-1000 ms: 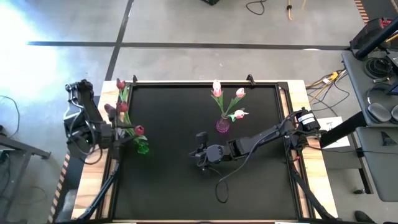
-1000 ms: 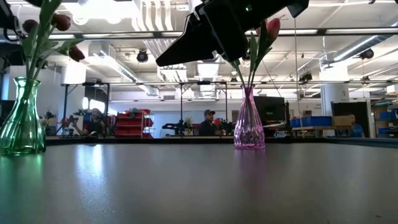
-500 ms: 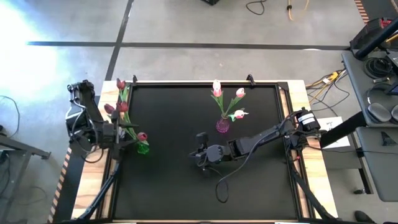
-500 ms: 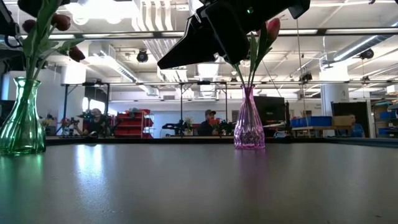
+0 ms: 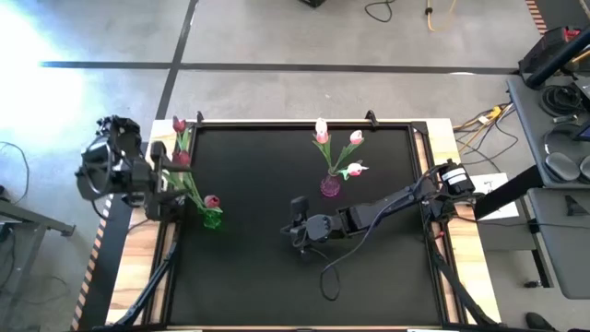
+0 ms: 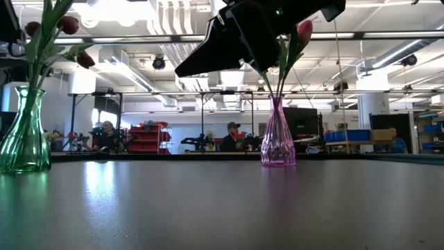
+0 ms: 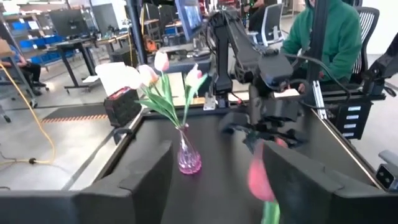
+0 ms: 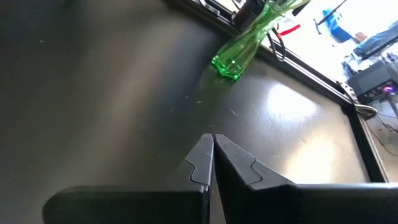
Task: Sort flowers into vase by color
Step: Put the red tulip into the green vase, then adjust the green vase on the table
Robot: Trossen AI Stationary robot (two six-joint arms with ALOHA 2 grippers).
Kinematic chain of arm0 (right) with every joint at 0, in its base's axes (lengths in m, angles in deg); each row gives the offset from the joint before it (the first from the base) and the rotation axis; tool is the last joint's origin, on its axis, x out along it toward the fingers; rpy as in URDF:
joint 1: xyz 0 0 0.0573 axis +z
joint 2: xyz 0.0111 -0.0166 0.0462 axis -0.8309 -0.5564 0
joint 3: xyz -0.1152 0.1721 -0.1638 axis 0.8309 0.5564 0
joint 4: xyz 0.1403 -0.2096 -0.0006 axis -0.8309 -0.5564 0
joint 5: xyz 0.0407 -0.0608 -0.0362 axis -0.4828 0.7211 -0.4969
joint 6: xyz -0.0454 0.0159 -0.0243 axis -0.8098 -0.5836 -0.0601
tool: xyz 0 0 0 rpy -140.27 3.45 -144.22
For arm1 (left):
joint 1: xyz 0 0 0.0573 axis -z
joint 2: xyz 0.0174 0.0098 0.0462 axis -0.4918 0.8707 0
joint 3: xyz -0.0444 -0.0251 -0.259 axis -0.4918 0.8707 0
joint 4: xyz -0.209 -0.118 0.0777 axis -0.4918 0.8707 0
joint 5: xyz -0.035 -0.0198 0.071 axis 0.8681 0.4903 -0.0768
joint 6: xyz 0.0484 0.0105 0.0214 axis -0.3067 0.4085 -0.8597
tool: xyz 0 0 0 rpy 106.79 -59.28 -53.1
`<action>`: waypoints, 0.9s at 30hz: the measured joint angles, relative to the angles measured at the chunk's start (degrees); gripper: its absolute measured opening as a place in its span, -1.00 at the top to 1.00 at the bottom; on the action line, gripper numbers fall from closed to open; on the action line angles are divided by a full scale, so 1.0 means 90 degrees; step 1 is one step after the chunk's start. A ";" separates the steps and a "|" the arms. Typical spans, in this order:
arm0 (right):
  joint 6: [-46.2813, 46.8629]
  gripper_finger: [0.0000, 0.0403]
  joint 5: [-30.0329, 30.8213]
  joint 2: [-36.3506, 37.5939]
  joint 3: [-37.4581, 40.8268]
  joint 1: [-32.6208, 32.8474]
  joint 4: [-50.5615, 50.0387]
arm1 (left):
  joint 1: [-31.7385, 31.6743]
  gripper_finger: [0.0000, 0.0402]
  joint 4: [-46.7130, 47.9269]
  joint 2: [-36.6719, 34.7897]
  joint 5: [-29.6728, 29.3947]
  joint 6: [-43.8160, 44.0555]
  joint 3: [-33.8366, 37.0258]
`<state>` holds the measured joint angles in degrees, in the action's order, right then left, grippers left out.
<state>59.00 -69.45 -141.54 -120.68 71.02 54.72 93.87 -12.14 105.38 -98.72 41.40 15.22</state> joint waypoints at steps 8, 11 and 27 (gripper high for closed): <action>-0.0110 0.95 -0.0077 0.0000 0.0000 -0.0017 0.0059 | -0.0001 0.62 0.0844 -0.0647 -0.0550 -0.0223 -0.0675; -0.0178 0.95 -0.0079 0.0000 0.0000 -0.0019 0.0101 | -0.0001 0.92 0.0875 -0.1032 -0.0677 -0.0293 -0.0714; -0.0328 0.95 -0.0403 0.0000 0.0002 -0.0070 0.0267 | 0.0697 1.00 0.0871 -0.2174 -0.1444 -0.0437 -0.0451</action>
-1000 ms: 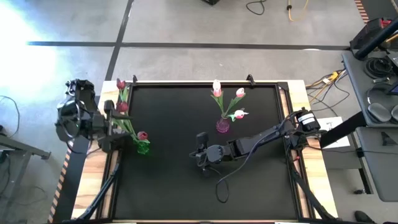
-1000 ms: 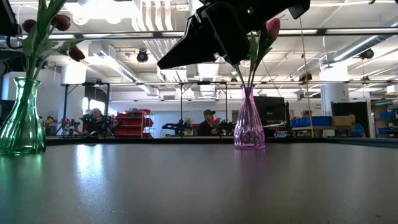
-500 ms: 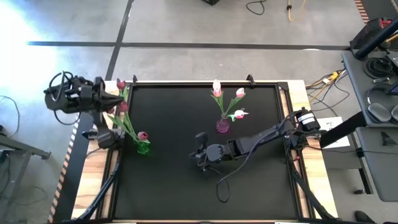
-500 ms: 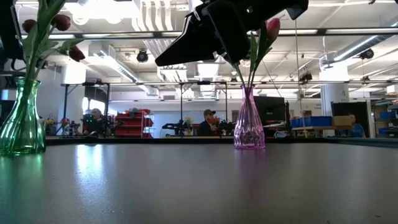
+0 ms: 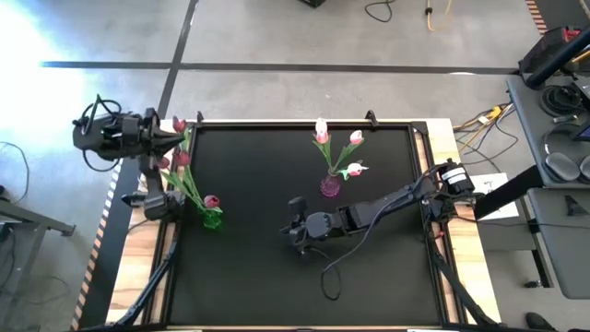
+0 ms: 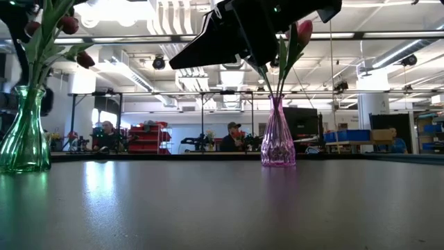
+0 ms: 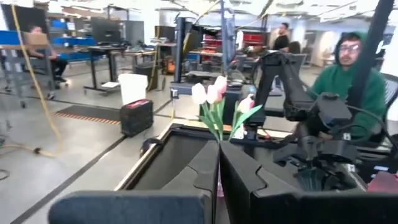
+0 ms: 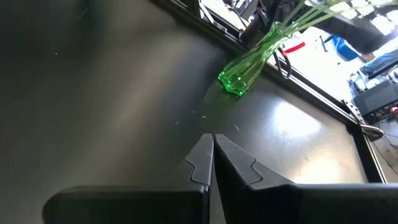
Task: Sort flowers into vase by color
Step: Adjust the green vase on the table
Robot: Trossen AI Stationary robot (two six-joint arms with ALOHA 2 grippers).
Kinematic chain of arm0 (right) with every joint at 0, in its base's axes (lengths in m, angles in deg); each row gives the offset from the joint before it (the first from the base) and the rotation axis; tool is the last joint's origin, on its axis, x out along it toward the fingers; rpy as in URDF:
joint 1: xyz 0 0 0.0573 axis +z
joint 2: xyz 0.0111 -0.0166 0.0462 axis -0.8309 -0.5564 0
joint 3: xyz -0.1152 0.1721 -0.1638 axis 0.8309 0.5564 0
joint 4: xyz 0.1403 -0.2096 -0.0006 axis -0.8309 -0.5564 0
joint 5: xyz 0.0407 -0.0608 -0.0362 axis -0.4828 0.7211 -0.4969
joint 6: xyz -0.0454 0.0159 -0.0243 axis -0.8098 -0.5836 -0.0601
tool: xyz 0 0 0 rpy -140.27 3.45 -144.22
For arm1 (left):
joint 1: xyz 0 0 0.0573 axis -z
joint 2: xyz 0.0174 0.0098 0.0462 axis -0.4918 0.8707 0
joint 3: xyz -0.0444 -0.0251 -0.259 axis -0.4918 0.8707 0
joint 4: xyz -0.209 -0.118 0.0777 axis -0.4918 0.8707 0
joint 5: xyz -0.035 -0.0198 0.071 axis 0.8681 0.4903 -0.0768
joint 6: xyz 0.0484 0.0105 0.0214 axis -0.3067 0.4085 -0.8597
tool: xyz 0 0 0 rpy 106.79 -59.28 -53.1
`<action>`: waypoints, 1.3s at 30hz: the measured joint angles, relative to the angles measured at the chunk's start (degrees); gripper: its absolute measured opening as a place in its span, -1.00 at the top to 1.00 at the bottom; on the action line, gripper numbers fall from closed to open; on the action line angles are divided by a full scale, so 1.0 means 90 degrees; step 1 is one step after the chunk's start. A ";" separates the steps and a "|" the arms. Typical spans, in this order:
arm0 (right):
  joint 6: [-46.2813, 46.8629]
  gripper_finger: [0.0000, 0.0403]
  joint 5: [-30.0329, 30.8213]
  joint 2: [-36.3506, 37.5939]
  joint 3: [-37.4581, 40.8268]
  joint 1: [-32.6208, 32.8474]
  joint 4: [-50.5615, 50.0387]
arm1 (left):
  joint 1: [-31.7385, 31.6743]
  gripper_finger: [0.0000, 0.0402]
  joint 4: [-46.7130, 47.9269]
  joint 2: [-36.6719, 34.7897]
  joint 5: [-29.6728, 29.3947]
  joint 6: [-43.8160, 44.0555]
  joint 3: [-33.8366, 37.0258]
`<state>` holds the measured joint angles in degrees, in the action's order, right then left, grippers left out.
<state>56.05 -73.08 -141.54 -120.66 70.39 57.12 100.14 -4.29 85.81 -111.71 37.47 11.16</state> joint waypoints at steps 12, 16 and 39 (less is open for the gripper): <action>-0.0058 0.95 -0.0005 0.0000 0.0046 0.0000 0.0020 | 0.0943 1.00 -0.0835 -0.0087 -0.0958 -0.1725 0.0021; 0.0023 0.95 0.0002 0.0000 0.0090 0.0000 0.0022 | 0.0488 1.00 -0.1597 0.0006 -0.0979 -0.2668 0.0020; 0.0175 0.96 0.0005 0.0000 0.0450 -0.0013 0.0439 | -0.5492 1.00 0.1778 -0.0032 0.3615 0.0081 -0.0228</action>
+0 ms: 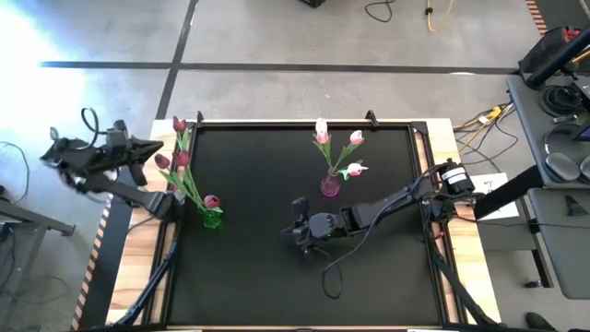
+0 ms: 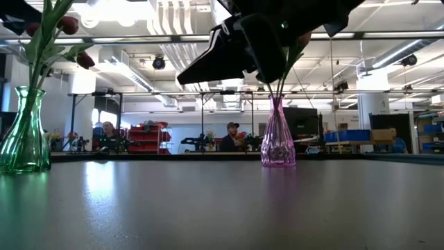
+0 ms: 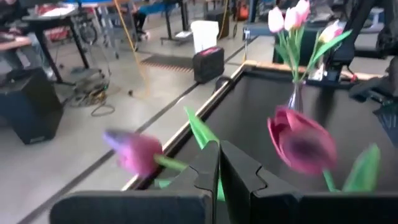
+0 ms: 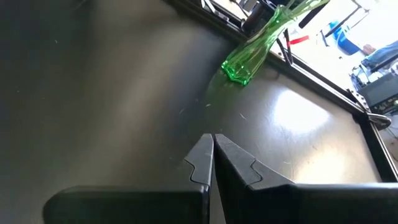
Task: Sort flowers into vase by color
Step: Adjust the green vase on the table
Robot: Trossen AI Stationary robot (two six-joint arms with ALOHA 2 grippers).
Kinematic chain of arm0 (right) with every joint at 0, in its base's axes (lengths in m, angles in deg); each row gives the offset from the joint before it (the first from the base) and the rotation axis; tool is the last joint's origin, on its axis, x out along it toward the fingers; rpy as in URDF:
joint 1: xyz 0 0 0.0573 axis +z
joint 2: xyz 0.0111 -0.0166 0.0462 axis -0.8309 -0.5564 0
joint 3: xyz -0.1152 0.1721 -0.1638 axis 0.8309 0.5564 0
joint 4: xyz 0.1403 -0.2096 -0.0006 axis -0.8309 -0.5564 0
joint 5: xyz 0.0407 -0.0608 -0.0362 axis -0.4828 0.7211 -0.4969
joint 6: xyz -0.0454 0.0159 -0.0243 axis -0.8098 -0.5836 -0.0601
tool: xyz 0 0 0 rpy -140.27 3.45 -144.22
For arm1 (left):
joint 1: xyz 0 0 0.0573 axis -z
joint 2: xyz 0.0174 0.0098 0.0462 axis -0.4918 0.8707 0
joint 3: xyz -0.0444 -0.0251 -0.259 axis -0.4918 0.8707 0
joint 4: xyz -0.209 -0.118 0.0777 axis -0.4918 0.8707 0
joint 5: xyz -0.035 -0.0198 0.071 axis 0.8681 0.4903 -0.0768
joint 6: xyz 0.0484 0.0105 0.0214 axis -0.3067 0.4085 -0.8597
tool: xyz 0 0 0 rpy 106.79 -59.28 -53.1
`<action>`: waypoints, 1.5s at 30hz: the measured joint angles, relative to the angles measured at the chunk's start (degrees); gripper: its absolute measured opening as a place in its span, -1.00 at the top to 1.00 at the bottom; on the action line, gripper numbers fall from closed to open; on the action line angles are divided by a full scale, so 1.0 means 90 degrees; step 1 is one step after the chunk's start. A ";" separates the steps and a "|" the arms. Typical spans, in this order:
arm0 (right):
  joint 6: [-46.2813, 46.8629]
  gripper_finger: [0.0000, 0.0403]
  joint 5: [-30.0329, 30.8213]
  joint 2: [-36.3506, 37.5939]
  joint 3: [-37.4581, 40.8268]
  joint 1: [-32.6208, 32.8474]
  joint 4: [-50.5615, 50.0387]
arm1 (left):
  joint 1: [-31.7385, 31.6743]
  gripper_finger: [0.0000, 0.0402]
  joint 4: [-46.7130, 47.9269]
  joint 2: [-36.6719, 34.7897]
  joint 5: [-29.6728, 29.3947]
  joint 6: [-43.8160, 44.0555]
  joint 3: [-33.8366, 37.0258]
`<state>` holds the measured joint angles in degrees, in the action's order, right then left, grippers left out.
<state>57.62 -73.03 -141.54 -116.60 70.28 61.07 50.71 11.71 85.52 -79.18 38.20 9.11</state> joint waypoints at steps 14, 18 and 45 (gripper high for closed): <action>-0.0027 0.96 0.0006 0.0235 0.0236 -0.0043 0.0106 | -0.2769 1.00 -0.0960 -0.0657 0.3047 -0.1213 0.0667; -0.0027 0.96 0.0010 0.0434 0.0364 -0.0046 0.0102 | -0.2770 1.00 -0.1377 -0.0725 0.3308 -0.1352 0.0725; -0.0002 0.96 0.0058 0.0636 0.0727 -0.0041 0.0470 | -0.2698 1.00 -0.1066 -0.0725 0.2447 -0.1045 0.1283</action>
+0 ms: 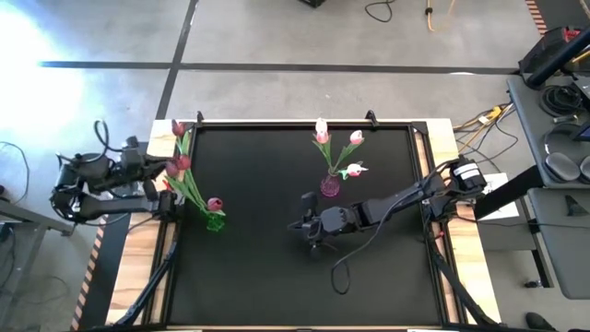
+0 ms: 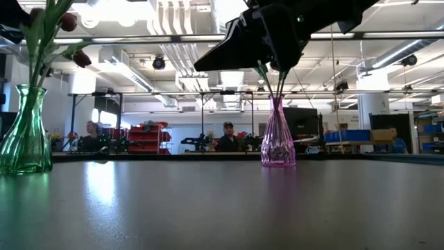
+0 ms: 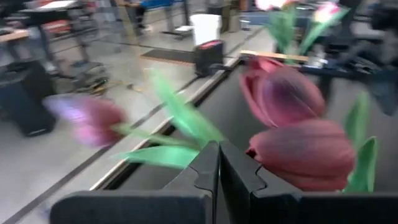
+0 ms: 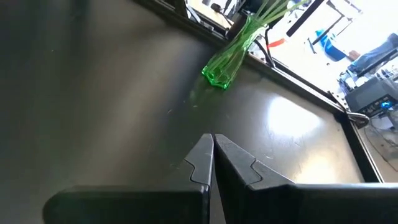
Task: Sort flowers into vase by color
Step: Adjust the green vase on the table
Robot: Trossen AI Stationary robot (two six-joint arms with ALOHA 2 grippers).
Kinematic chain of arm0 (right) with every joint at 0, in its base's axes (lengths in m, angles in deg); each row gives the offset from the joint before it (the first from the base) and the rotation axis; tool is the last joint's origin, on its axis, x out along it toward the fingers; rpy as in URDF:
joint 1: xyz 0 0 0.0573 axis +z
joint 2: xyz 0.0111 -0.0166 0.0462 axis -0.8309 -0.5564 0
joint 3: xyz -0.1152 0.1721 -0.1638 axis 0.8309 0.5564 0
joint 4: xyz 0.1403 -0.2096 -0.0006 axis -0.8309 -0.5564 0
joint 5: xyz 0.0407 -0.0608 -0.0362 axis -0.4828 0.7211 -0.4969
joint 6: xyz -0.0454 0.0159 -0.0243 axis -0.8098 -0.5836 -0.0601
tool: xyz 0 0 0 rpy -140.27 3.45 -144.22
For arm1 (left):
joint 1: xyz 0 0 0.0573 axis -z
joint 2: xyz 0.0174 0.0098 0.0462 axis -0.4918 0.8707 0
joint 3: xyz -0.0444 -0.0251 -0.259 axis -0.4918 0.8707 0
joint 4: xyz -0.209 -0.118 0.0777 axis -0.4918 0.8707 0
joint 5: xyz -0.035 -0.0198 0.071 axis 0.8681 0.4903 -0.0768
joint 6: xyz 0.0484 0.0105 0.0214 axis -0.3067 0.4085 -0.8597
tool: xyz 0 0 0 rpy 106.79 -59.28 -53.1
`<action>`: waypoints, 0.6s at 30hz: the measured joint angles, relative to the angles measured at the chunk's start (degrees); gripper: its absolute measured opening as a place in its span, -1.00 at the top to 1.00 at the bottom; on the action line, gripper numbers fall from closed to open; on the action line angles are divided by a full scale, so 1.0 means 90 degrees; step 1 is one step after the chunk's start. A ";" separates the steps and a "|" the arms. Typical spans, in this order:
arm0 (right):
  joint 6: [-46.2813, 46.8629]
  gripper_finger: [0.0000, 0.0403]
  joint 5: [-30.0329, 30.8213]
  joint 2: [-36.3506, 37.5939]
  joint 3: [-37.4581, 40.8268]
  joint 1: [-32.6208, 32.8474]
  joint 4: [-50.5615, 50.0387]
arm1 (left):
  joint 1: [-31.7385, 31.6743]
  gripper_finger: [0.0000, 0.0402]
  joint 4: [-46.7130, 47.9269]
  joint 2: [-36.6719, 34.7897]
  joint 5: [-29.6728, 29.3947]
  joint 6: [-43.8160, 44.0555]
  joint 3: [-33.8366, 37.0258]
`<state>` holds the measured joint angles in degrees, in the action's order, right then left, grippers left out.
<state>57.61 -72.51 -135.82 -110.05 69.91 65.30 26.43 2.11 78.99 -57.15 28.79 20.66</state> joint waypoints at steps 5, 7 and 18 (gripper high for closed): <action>-0.0007 0.96 -0.0047 0.0202 0.0095 0.0000 0.0076 | 0.0042 1.00 -0.0628 -0.0002 0.0729 -0.0140 0.0435; -0.0004 0.96 -0.0051 0.0219 0.0238 0.0000 0.0344 | 0.0042 1.00 -0.0649 -0.0002 0.0803 -0.0111 0.0492; 0.0103 0.96 -0.0051 0.0303 0.0729 0.0000 0.1034 | 0.0039 1.00 -0.0446 -0.0002 0.0633 0.0082 0.0428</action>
<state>58.53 -72.97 -133.09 -103.50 69.91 74.61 26.78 -1.90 78.97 -51.45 29.52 24.51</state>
